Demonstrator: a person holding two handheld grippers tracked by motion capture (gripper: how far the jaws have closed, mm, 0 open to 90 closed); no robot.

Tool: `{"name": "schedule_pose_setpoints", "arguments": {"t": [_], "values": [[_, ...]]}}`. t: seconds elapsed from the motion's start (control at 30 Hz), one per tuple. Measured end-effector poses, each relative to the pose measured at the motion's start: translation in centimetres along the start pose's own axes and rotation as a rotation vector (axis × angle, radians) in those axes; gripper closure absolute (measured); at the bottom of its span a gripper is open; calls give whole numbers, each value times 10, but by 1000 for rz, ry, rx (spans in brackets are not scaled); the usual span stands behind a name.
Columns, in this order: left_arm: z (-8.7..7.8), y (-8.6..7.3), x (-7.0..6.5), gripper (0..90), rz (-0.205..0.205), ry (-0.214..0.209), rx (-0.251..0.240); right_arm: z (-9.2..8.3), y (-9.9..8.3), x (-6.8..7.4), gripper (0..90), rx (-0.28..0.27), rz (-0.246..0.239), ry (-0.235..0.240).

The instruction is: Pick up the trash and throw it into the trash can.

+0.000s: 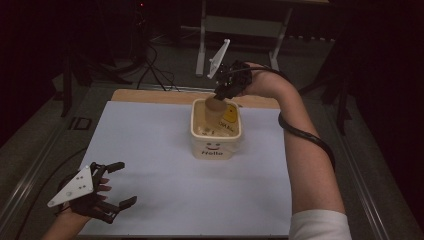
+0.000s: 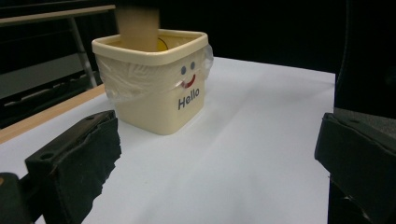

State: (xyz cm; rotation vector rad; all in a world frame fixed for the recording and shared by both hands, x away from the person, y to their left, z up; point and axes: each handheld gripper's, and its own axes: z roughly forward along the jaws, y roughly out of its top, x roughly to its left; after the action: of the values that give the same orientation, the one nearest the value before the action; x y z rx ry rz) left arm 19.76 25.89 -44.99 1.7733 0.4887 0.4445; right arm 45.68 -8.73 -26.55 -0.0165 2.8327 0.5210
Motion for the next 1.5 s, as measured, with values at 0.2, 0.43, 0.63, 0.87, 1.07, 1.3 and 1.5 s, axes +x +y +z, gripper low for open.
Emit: {"name": "schedule_pose_setpoints", "arguments": {"t": [0.2, 0.43, 0.63, 0.87, 1.07, 1.3, 1.5], "values": [[1, 0, 0, 12, 1, -2, 4, -9, -2, 2, 712, -26, 24, -6], [2, 0, 0, 12, 0, -3, 10, -20, -2, 8, 601, -38, 78, -14], [2, 0, 0, 12, 1, -3, 10, -24, -5, 13, 416, -69, 159, -17], [2, 0, -1, 12, 6, -7, 14, -27, -13, 24, 252, -101, 239, -53], [2, 0, -2, 12, 9, -6, 16, -27, -25, 39, 149, -126, 294, -95], [2, 1, -2, 12, 7, -6, 16, -28, -45, 60, 99, -179, 339, -121], [3, 1, -2, 12, 10, -7, 17, -20, -63, 78, 98, -203, 353, -147]]}}
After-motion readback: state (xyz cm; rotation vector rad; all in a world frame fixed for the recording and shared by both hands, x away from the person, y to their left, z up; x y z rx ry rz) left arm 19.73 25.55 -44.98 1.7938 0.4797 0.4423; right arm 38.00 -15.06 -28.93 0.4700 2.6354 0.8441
